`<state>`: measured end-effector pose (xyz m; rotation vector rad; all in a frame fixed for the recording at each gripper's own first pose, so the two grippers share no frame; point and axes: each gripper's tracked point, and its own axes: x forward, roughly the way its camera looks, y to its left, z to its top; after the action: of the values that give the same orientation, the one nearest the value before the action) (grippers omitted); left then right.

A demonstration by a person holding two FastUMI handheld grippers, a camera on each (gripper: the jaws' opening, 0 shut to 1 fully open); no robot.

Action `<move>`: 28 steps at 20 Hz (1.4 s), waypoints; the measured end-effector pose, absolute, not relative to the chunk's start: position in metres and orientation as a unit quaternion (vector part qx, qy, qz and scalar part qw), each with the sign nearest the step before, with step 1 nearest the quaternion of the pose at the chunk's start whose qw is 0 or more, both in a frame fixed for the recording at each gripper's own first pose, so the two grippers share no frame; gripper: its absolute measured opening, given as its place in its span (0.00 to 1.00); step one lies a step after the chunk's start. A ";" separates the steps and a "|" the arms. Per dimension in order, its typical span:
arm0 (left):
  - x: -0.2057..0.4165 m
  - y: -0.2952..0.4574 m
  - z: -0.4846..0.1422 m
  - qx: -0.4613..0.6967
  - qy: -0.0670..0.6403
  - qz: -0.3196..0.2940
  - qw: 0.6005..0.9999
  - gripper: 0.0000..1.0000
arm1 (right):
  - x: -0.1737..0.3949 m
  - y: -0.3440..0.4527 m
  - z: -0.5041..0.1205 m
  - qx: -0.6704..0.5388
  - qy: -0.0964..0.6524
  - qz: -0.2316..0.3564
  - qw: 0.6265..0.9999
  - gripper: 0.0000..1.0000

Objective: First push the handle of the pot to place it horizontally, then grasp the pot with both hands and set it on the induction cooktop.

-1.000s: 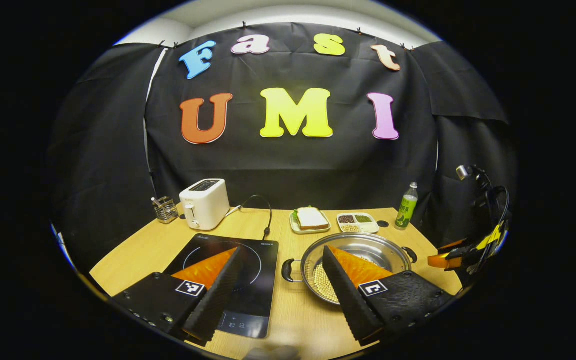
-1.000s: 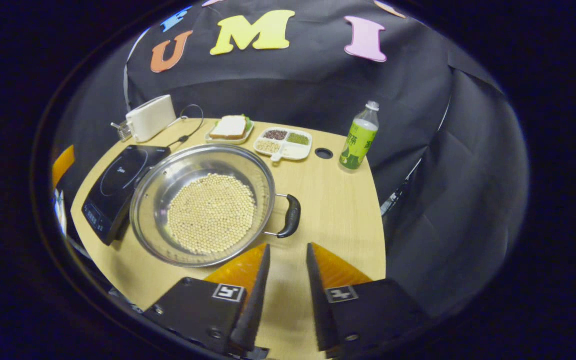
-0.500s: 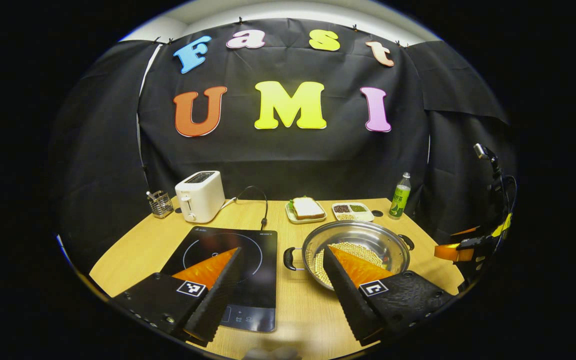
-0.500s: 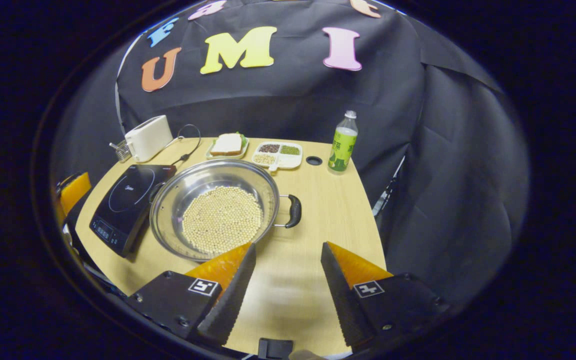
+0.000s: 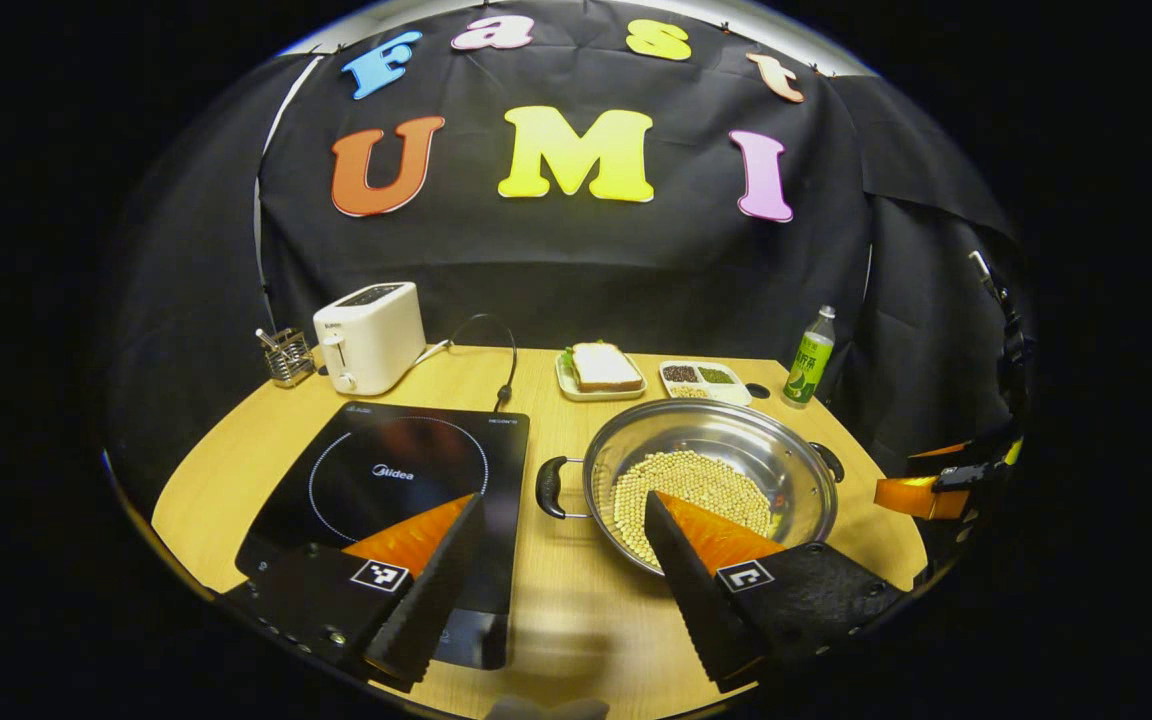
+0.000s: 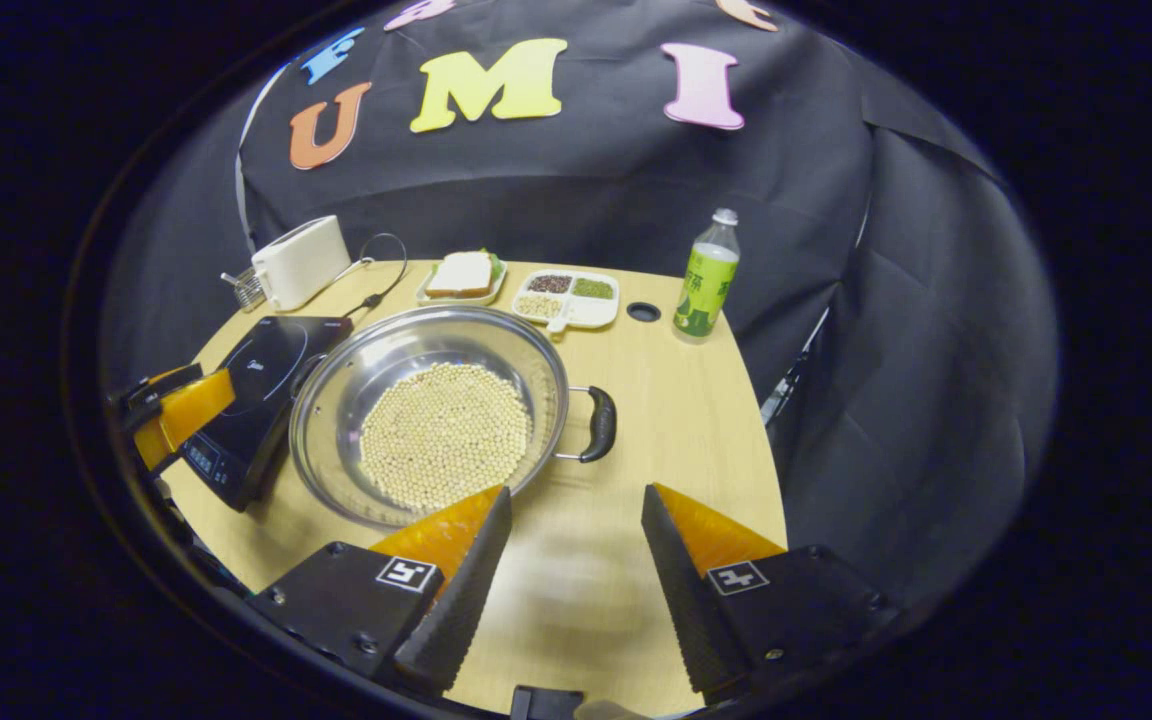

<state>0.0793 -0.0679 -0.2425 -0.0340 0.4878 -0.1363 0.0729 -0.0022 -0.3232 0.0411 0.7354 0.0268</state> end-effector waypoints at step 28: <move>0.173 -0.078 -0.346 0.014 0.365 -0.033 0.930 0.70 | 0.177 0.001 -0.394 0.045 0.451 0.048 0.890 0.72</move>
<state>0.1728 -0.0778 -0.3455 0.0293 0.7481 -0.0679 0.1773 0.0015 -0.3943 0.0925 0.9376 0.1001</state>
